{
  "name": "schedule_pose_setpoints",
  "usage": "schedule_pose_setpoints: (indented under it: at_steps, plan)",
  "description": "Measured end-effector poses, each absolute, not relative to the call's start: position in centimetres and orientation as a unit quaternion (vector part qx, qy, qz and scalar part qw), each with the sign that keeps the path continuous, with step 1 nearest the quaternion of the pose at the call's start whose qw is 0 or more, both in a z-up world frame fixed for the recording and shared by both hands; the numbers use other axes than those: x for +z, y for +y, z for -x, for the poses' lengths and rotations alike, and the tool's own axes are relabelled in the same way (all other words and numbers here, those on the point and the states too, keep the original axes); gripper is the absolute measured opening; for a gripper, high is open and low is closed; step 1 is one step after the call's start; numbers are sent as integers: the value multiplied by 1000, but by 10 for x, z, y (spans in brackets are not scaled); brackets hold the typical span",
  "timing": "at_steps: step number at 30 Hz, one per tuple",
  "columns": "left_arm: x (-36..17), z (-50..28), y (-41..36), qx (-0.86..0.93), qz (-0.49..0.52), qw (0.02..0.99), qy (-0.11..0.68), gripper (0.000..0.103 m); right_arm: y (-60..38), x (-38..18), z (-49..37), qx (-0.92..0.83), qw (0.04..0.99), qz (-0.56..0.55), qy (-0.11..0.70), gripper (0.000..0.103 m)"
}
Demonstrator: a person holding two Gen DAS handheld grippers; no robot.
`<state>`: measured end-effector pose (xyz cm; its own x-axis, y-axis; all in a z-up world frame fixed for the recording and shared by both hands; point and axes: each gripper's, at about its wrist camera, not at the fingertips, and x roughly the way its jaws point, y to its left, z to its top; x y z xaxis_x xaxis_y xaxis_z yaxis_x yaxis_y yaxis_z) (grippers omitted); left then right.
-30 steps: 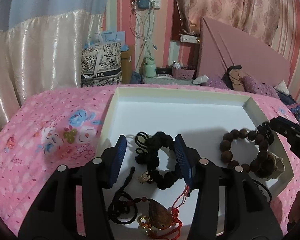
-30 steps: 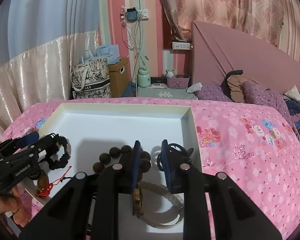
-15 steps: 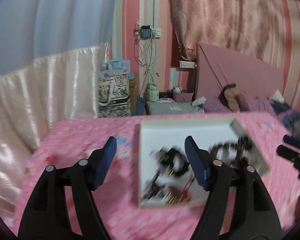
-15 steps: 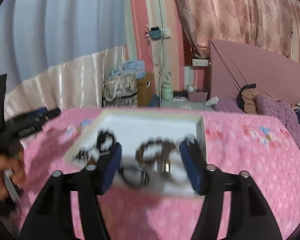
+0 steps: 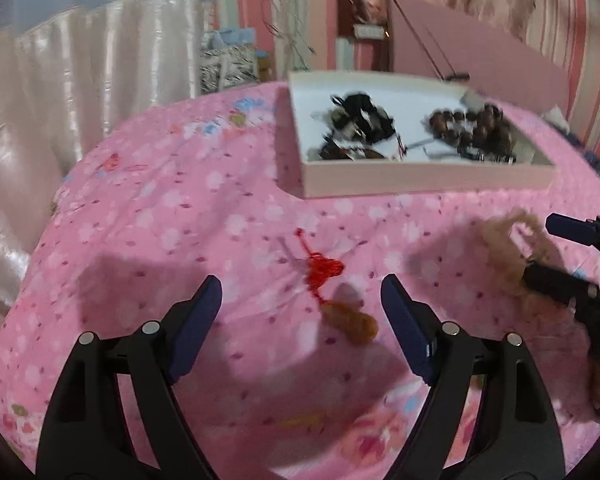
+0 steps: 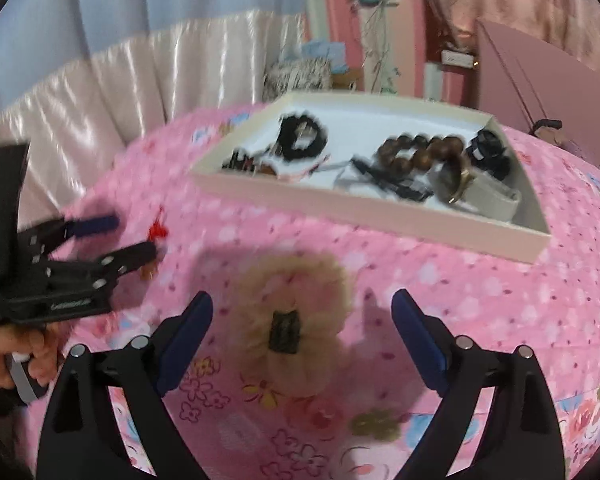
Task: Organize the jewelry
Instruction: 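Grasp the cream scrunchie with the right gripper while the left grasps the red-tassel pendant, then carry the scrunchie and red-tassel pendant over the white tray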
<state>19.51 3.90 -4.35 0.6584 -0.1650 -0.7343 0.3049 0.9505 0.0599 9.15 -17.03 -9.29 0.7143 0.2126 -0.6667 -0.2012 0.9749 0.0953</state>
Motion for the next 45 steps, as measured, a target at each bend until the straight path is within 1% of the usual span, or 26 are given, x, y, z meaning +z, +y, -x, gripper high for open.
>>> schedule_pose_setpoints:
  at_steps: [2, 4, 5, 6, 7, 8, 9, 10, 11, 12, 16, 20, 21, 24, 27, 29, 34, 38, 40, 45]
  plan:
    - [-49, -204, 27, -129, -103, 897, 409, 81, -167, -100, -94, 105, 921, 2, 375, 89]
    - [-52, -212, 25, -137, -101, 891, 421, 80, -169, -105, -99, 109, 913, -4, 393, 67]
    - [-53, -215, 25, -138, -96, 890, 424, 80, -170, -106, -100, 97, 912, -2, 398, 54]
    - [-53, -216, 25, -140, -94, 890, 424, 75, -170, -106, -99, 94, 914, 1, 395, 38]
    - [-53, -216, 24, -145, -93, 890, 423, 69, -170, -106, -98, 96, 915, 10, 393, 31]
    - [-52, -214, 24, -149, -94, 891, 419, 62, -171, -106, -98, 99, 915, 9, 392, 21]
    - [-51, -211, 22, -154, -98, 893, 412, 44, -175, -106, -96, 102, 915, 1, 390, 20]
    - [-50, -210, 21, -155, -101, 894, 409, 33, -178, -105, -96, 107, 915, -5, 390, 18]
    - [-49, -208, 19, -158, -106, 894, 405, 15, -182, -105, -96, 110, 915, -11, 389, 18]
    - [-48, -206, 18, -165, -108, 894, 402, 12, -189, -104, -96, 111, 916, -20, 386, 18]
    - [-43, -200, 19, -173, -108, 897, 392, 12, -213, -97, -95, 116, 921, -58, 367, 18]
    - [-36, -189, 8, -116, -161, 913, 357, 10, -226, -89, -93, 99, 930, -68, 348, 19]
    - [-32, -188, 6, -121, -159, 913, 355, 10, -228, -87, -93, 98, 931, -69, 344, 19]
    - [-11, -185, 9, -131, -111, 923, 344, 8, -232, -80, -91, 90, 937, -69, 330, 19]
    - [10, -183, 1, -129, -98, 939, 304, 8, -238, -71, -86, 80, 946, -69, 308, 19]
    - [18, -187, -8, -134, -81, 943, 294, 8, -245, -65, -83, 74, 951, -70, 293, 19]
    - [23, -194, -38, -151, -79, 944, 284, 8, -261, -57, -81, 47, 959, -61, 272, 19]
    - [23, -181, -47, -150, -73, 958, 235, 8, -267, -56, -82, 47, 959, -68, 269, 19]
    - [17, -179, -47, -154, -66, 960, 224, 8, -264, -56, -83, 50, 960, -61, 267, 19]
    - [0, -184, -38, -173, -66, 950, 253, 9, -259, -62, -84, 49, 961, -48, 270, 19]
